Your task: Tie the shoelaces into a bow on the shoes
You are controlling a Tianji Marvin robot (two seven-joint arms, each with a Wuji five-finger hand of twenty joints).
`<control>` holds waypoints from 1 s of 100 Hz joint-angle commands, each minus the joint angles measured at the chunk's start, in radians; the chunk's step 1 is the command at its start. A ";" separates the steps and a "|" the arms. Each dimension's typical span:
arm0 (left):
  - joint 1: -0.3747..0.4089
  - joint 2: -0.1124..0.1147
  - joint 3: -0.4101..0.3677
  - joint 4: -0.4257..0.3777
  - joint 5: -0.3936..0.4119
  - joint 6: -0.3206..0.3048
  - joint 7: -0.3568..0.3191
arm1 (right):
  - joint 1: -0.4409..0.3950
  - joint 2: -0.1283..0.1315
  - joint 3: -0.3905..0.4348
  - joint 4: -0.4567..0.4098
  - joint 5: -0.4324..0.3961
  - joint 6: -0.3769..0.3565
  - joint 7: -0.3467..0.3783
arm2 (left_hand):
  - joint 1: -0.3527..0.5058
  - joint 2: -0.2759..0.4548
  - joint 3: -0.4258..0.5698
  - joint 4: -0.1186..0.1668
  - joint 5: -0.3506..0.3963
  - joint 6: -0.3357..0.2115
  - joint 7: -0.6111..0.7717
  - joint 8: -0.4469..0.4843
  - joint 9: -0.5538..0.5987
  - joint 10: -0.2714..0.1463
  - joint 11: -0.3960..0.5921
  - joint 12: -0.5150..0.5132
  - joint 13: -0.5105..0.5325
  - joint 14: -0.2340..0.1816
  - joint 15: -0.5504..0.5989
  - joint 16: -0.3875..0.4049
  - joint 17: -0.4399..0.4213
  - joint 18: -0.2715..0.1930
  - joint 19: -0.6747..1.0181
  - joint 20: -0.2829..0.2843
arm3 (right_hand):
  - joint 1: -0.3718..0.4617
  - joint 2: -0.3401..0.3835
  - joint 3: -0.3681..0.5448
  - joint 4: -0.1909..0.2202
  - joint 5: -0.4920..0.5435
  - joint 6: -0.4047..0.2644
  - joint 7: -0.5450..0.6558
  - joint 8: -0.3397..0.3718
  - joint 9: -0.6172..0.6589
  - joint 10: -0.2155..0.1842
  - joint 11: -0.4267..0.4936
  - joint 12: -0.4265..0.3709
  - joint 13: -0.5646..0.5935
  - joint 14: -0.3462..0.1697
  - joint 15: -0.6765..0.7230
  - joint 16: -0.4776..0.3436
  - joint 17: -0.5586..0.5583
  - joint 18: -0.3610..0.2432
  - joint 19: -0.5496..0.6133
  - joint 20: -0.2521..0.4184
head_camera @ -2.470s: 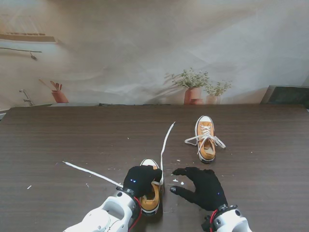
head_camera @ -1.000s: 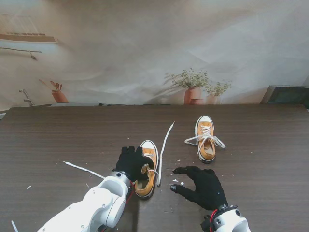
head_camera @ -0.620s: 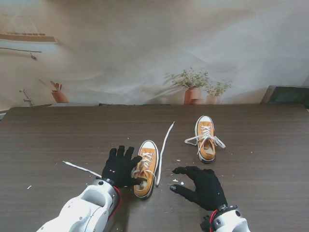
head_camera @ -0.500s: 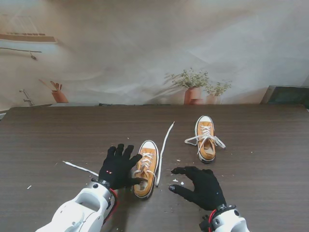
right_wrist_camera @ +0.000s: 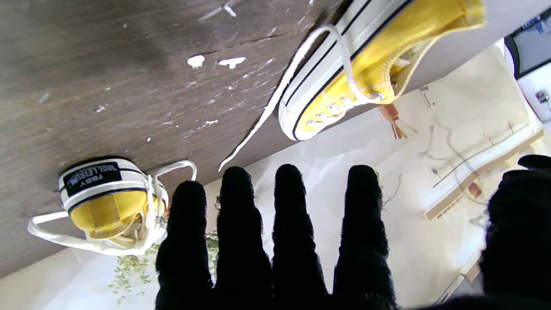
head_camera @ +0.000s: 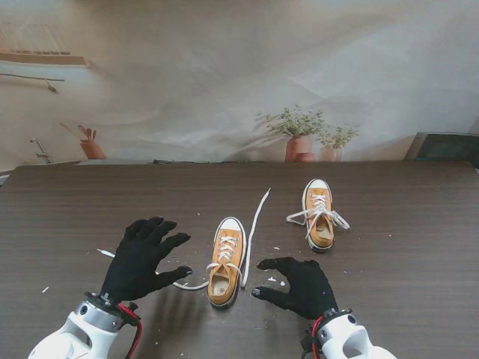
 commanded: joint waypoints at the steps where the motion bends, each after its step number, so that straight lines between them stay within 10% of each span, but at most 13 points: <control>1: 0.001 -0.001 -0.008 0.075 -0.013 -0.002 -0.008 | 0.016 0.004 -0.013 0.013 -0.018 0.010 0.012 | 0.027 -0.007 0.028 0.008 0.001 0.008 0.003 0.010 0.010 -0.016 0.010 0.013 0.028 -0.018 0.015 0.002 0.000 0.012 0.017 0.010 | 0.008 -0.039 0.036 0.034 -0.044 0.013 0.019 -0.002 -0.009 0.007 0.017 0.019 0.019 0.002 0.016 0.016 0.004 0.004 0.017 -0.017; 46: -0.022 -0.006 -0.034 0.251 -0.059 -0.046 0.029 | 0.217 0.008 -0.183 0.190 -0.199 0.149 -0.139 | 0.015 -0.051 0.201 -0.021 -0.107 0.026 -0.063 -0.036 -0.096 -0.037 -0.017 -0.005 -0.047 -0.036 -0.042 -0.044 -0.046 -0.005 -0.102 -0.055 | 0.071 -0.251 0.174 0.058 -0.117 0.154 0.104 -0.018 -0.083 0.007 0.225 0.101 0.050 -0.002 0.141 0.074 0.063 0.044 0.124 0.032; 100: -0.010 -0.006 0.004 0.243 -0.052 -0.016 0.057 | 0.368 -0.028 -0.345 0.333 -0.083 0.191 -0.171 | -0.004 -0.051 0.233 -0.035 -0.078 0.026 -0.044 -0.032 -0.088 -0.028 -0.007 -0.002 -0.045 -0.030 -0.031 -0.033 -0.035 -0.002 -0.117 -0.033 | 0.113 -0.248 0.159 0.073 0.103 0.152 0.173 0.056 -0.043 0.039 0.256 0.108 0.059 0.024 0.193 0.074 0.079 0.075 0.180 0.044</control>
